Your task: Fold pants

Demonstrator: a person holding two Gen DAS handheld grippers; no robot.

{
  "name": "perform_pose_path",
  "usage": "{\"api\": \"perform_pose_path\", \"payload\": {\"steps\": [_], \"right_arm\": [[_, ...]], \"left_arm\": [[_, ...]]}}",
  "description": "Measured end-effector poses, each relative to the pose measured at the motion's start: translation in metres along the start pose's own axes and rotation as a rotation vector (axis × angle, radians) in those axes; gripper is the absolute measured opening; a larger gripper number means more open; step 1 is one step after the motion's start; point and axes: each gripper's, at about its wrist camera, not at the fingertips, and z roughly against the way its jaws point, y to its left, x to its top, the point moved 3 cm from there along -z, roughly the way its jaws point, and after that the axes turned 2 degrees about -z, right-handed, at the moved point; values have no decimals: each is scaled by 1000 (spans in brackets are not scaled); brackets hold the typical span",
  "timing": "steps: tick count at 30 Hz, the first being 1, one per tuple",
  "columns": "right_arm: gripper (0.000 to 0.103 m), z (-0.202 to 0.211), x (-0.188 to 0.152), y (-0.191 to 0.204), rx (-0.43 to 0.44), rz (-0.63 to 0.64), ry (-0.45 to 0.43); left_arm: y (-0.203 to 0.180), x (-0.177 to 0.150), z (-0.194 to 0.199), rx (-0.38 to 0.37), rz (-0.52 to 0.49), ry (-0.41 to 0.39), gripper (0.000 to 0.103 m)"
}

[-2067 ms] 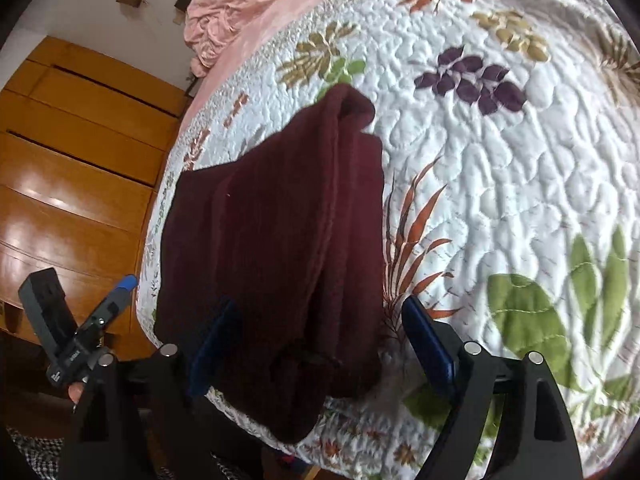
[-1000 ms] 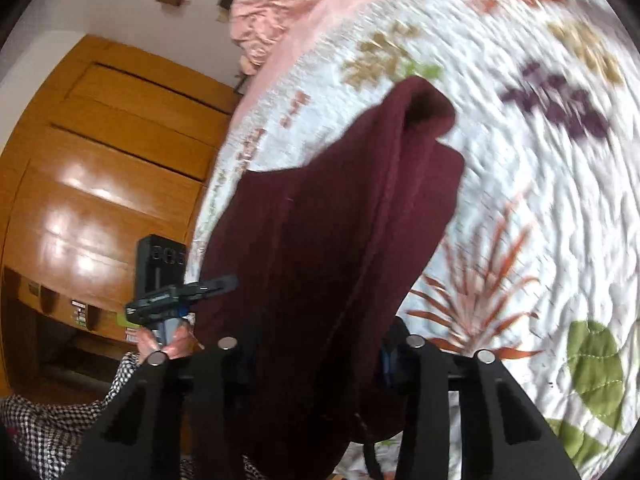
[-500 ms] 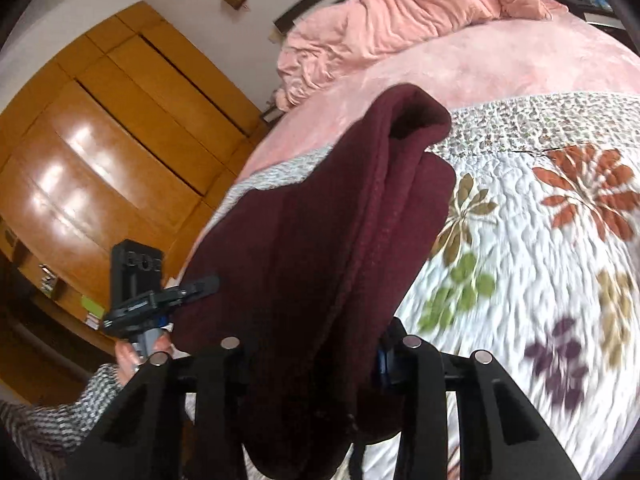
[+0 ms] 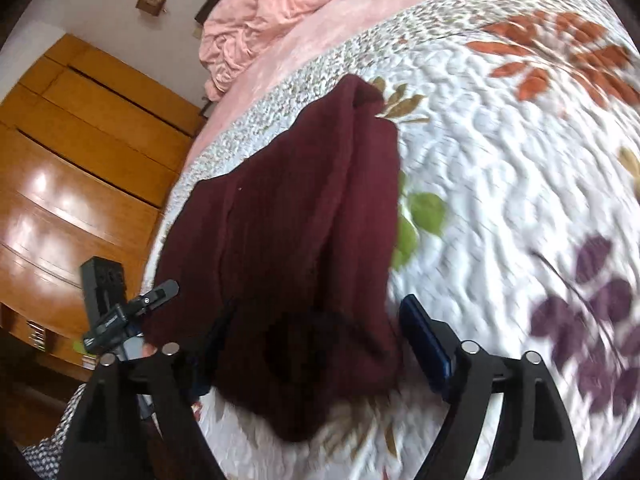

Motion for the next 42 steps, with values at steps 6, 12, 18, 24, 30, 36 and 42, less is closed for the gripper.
{"api": "perform_pose_path", "payload": {"steps": [6, 12, 18, 24, 30, 36, 42], "right_arm": [[88, 35, -37, 4, -58, 20, -42], [93, 91, -58, 32, -141, 12, -166], [99, 120, -97, 99, -381, 181, -213], [99, 112, -120, 137, -502, 202, -175], [99, 112, -135, 150, -607, 227, -164], [99, 120, -145, 158, -612, 224, -156], [99, 128, -149, 161, -622, 217, -156]], "left_arm": [[12, -19, 35, 67, 7, -27, 92], [-14, -42, 82, 213, -11, -96, 100], [-61, -58, 106, 310, -42, -77, 100], [-89, -75, 120, 365, -81, -68, 100], [-95, -90, 138, 410, -81, -80, 100], [-97, -98, 156, 474, -107, -110, 100], [-107, -103, 171, 527, -154, -139, 100]]}}
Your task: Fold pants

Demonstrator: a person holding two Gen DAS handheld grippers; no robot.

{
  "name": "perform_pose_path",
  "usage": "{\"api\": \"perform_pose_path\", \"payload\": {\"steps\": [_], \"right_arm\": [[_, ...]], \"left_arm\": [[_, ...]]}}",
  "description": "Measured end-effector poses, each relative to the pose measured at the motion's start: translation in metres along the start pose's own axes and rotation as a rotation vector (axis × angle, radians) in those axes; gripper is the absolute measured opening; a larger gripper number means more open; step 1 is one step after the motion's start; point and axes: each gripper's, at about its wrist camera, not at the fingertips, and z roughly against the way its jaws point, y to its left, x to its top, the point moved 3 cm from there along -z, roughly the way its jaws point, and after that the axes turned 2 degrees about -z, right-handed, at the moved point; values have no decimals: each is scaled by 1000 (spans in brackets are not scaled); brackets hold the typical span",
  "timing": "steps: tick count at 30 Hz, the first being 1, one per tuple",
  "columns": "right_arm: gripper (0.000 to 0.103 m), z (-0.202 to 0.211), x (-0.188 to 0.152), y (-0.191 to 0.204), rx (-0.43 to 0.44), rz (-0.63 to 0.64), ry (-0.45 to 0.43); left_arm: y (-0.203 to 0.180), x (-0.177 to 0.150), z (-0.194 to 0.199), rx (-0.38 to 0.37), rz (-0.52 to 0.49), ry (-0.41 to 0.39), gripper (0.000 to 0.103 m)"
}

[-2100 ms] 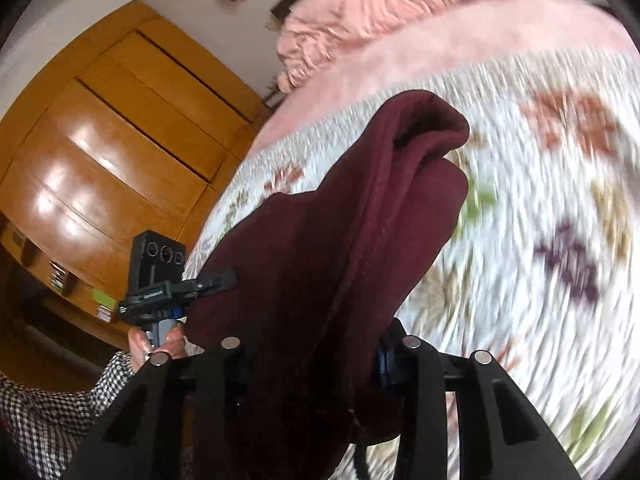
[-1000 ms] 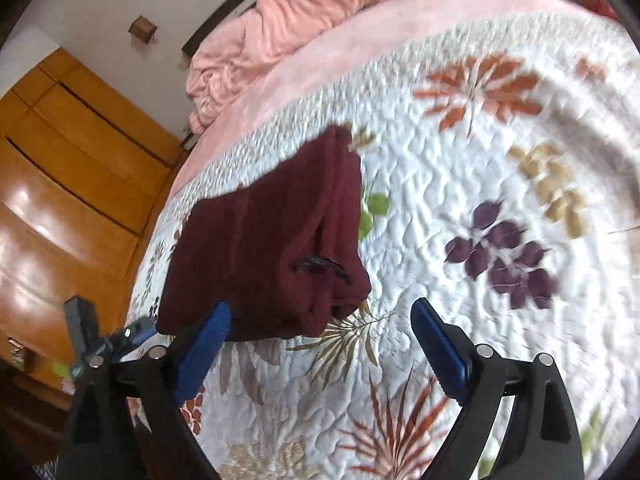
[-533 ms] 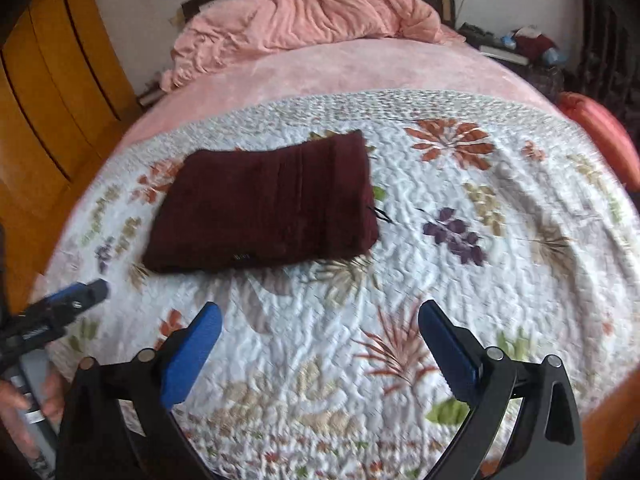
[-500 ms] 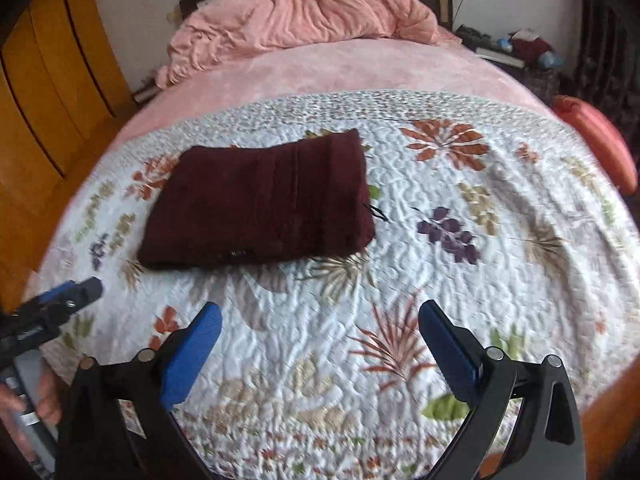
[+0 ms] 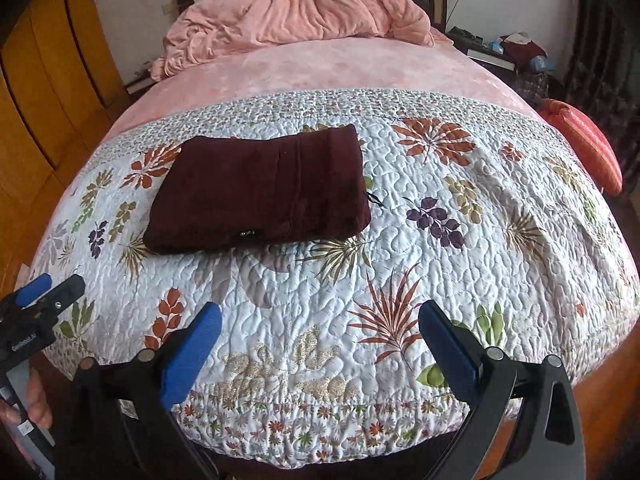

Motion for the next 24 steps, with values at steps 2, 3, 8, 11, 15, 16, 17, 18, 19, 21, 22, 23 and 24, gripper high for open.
{"api": "perform_pose_path", "payload": {"steps": [2, 3, 8, 11, 15, 16, 17, 18, 19, 21, 22, 23, 24], "right_arm": [[99, 3, -1, 1, 7, -3, 2], [99, 4, -1, 2, 11, -4, 1], [99, 8, -1, 3, 1, -9, 9], [99, 11, -2, 4, 7, -10, 12], [99, 10, -3, 6, 13, -2, 18], [99, 9, -4, 7, 11, -1, 20], [99, 9, -4, 7, 10, 0, 21], [99, 8, -5, 7, 11, -1, 23], [99, 8, -5, 7, 13, -1, 24], [99, 7, -6, 7, 13, -1, 26], [99, 7, -6, 6, 11, -1, 26], [99, 7, -6, 6, 9, -1, 26], [99, 7, -7, 6, 9, -2, 27]], "left_arm": [[-3, 0, 6, 5, -15, -6, 100], [-4, -1, 8, 4, -18, -11, 100], [-10, -4, 17, 7, -42, -25, 100], [-12, -6, 18, 10, -52, -23, 100], [-14, -10, 17, 1, -57, -13, 100], [-14, -10, 17, 1, -58, -11, 100], [-14, -11, 16, 2, -58, -9, 100], [-15, -12, 16, 1, -58, -6, 100], [-15, -12, 15, 0, -58, -4, 100], [-16, -13, 14, 2, -58, 0, 100], [-16, -13, 14, 2, -59, 2, 100], [-17, -13, 13, 1, -59, 3, 100], [-17, -14, 13, 0, -59, 5, 100]]}}
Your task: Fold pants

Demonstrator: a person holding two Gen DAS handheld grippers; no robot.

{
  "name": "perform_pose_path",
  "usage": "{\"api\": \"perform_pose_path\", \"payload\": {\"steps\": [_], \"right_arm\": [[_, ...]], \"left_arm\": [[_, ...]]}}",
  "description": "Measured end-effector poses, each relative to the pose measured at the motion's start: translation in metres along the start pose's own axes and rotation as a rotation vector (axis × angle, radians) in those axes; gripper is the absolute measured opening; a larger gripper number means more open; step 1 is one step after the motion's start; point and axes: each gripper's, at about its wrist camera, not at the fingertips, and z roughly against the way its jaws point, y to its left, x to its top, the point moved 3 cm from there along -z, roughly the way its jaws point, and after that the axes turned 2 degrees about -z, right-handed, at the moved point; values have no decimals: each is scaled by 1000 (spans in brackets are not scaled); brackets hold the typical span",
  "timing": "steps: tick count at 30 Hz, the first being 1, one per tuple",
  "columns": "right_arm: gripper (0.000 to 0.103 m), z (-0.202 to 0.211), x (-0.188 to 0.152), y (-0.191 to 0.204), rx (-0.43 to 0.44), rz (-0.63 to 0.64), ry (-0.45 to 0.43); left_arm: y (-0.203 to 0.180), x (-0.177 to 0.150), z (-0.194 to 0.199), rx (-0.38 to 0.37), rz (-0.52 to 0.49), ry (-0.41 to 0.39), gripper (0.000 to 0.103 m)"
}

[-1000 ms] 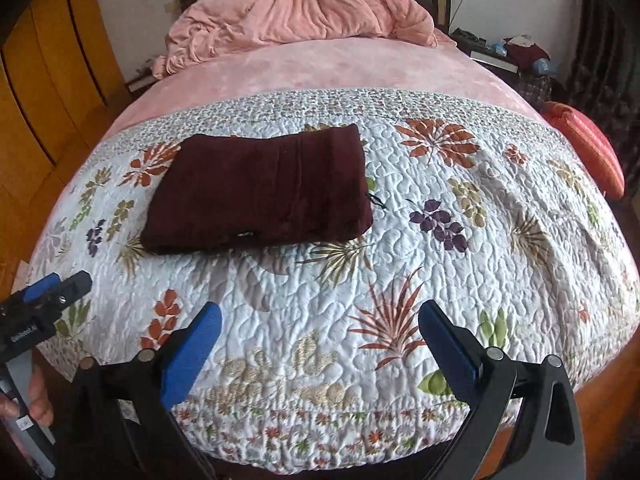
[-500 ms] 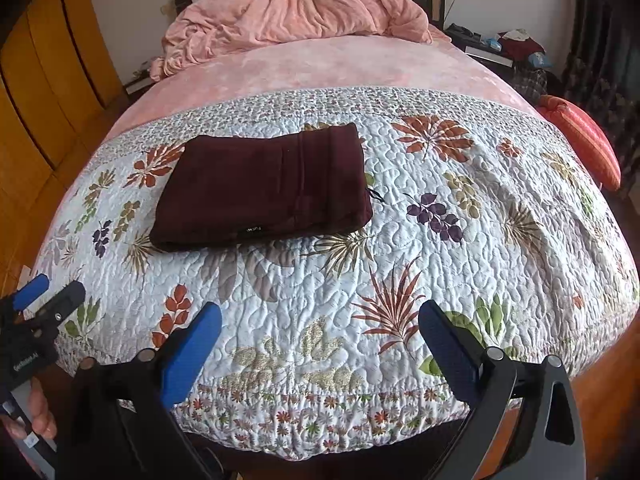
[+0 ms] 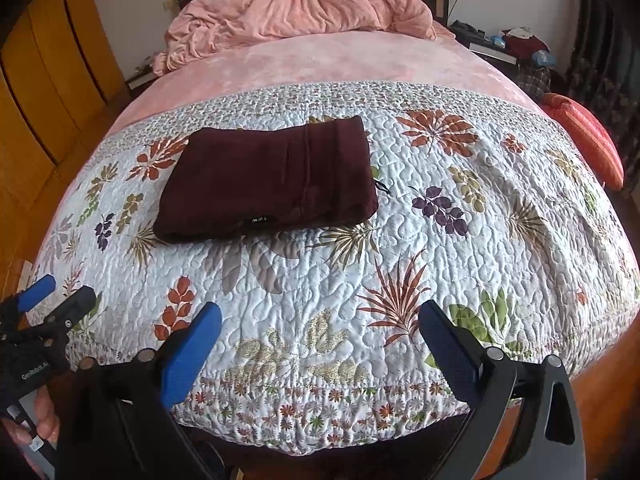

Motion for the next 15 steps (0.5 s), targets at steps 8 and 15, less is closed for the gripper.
{"api": "perform_pose_path", "payload": {"steps": [8, 15], "right_arm": [[99, -5, -2, 0, -2, 4, 14], [99, -11, -5, 0, -6, 1, 31]], "left_arm": [[-2, -1, -3, -8, 4, 6, 100], [-4, -1, -5, -5, -3, 9, 100]]}}
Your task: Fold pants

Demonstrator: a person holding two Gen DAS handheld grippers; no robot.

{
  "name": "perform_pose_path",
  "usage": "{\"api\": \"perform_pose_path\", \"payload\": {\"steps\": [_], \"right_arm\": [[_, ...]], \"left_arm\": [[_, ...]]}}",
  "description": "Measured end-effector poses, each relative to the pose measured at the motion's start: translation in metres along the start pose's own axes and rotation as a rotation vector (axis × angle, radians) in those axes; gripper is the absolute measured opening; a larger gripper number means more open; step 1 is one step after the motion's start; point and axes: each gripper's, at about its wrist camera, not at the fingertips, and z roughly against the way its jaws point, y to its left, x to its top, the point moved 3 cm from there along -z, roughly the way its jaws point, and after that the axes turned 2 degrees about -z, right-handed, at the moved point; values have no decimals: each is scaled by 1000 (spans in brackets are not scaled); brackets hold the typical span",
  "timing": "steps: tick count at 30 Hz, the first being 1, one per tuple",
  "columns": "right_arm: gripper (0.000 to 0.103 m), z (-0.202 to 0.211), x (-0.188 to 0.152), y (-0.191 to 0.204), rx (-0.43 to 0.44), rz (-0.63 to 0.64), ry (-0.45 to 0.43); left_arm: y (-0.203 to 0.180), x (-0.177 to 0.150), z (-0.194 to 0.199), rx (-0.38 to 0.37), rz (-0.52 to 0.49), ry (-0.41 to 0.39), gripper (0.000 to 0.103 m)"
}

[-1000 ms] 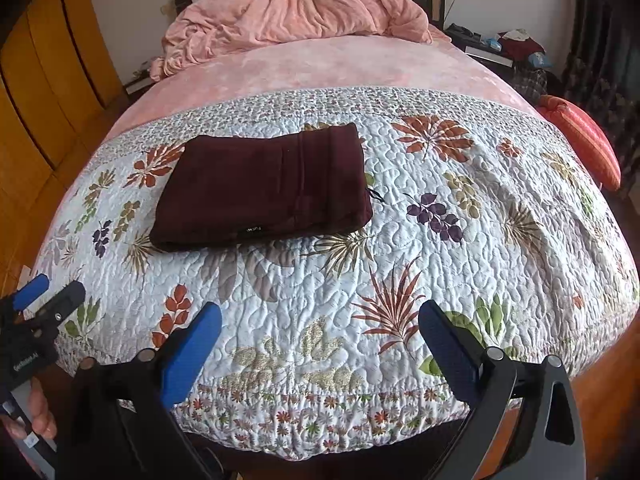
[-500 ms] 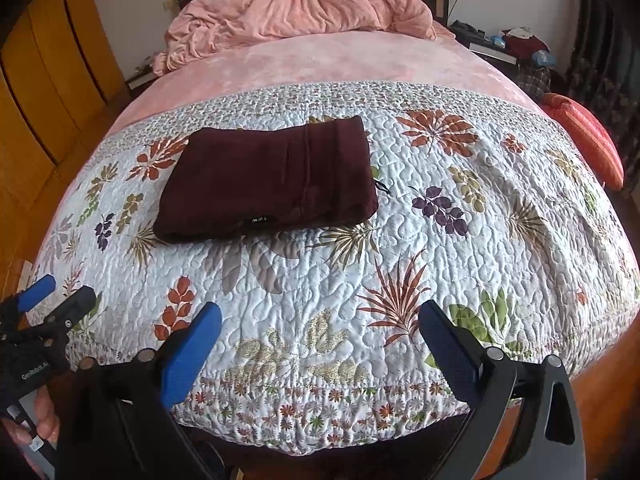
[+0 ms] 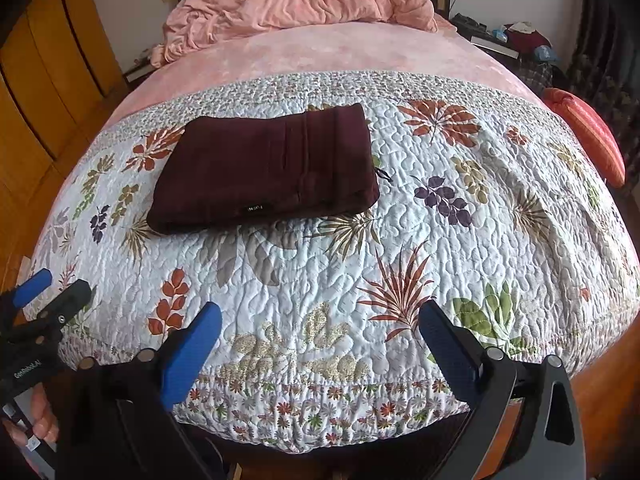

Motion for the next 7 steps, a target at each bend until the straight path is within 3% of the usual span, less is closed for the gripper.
{"api": "perform_pose_path", "payload": {"steps": [7], "right_arm": [[99, -1, 0, -1, 2, -10, 1]], "left_arm": [[-1, -1, -1, -5, 1, 12, 100]]}}
